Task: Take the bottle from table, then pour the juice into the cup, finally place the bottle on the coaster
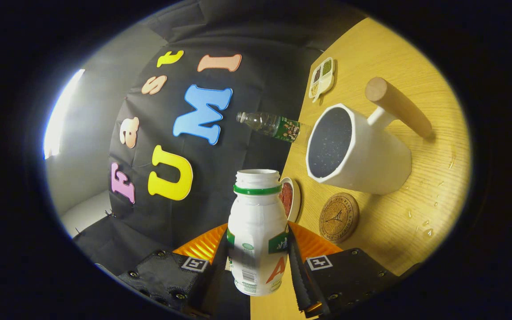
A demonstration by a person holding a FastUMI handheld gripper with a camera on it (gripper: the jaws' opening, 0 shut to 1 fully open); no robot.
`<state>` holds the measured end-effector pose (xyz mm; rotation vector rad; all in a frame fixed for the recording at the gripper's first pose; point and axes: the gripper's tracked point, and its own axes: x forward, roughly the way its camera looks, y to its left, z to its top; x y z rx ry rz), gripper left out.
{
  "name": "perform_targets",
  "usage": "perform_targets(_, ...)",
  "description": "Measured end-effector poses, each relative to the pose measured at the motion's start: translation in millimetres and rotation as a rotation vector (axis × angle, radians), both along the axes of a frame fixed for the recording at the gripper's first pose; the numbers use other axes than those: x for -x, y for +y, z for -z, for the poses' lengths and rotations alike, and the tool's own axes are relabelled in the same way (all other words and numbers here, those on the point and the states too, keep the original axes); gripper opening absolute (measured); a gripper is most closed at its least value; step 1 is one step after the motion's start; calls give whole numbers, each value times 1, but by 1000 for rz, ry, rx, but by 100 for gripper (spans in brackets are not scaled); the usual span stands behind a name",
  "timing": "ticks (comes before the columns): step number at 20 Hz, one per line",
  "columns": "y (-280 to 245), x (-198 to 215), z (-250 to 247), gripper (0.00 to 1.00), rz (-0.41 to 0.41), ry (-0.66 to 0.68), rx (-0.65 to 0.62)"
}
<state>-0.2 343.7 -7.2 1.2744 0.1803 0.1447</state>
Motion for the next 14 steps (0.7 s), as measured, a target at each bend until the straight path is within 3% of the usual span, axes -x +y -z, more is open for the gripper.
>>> perform_targets(14,-14,2,-6,65,32,-38,-200)
